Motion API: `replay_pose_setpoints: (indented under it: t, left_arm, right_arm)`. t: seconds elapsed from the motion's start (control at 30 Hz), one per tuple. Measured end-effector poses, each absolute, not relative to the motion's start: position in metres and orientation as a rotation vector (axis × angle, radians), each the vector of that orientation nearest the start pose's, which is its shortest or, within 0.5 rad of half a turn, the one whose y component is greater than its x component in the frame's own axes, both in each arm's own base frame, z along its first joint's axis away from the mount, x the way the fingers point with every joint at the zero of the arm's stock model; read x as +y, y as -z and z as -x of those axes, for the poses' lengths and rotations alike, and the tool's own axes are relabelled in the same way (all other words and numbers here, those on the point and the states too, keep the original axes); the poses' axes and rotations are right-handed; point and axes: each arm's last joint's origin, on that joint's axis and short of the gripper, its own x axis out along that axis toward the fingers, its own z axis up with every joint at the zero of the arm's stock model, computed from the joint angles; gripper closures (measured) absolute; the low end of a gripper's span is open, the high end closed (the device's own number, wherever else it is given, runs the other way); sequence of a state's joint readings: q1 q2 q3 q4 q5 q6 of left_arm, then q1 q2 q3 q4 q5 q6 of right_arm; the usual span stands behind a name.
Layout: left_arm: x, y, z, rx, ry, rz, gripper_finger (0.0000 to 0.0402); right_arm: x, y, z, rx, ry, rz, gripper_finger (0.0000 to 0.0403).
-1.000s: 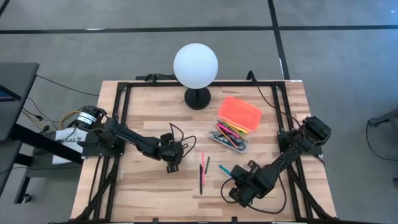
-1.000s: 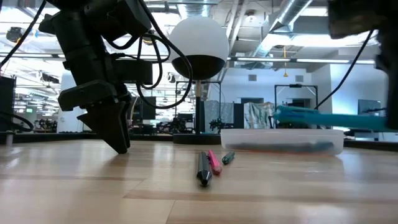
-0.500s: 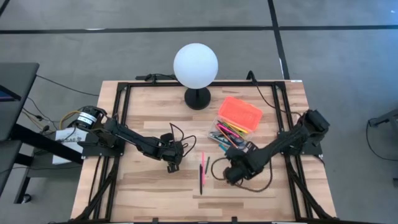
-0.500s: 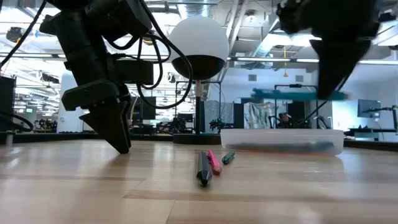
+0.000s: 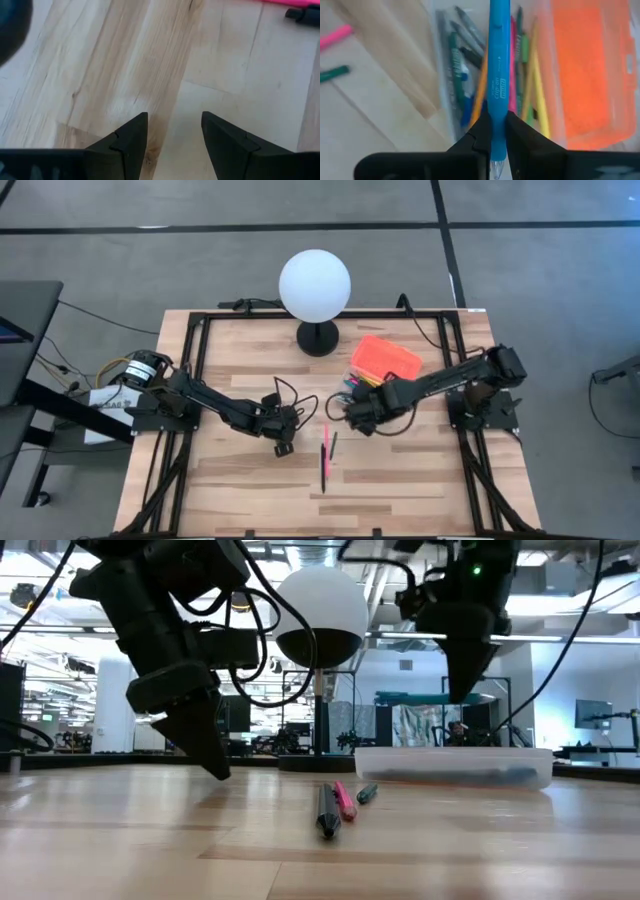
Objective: Pick & place school supplies into a supply box
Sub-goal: Put the blue pen into the orange supply box
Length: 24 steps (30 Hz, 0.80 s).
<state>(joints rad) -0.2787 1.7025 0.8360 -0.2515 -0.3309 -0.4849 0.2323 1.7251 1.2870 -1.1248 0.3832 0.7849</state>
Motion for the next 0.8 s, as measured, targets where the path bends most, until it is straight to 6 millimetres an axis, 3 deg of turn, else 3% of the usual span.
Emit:
replay_pose_setpoints:
  t: [0.3,0.8]
  left_arm:
    - [-0.074,-0.132,-0.292,1.017,-0.304,0.119,0.0219]
    - [-0.074,-0.133,-0.292,1.008,-0.304,0.126,0.0219]
  right_arm:
    - [0.039,-0.221,-0.303,1.373,0.711,-0.224,0.0371]
    - [0.037,-0.221,-0.301,1.347,0.796,-0.289,0.0352]
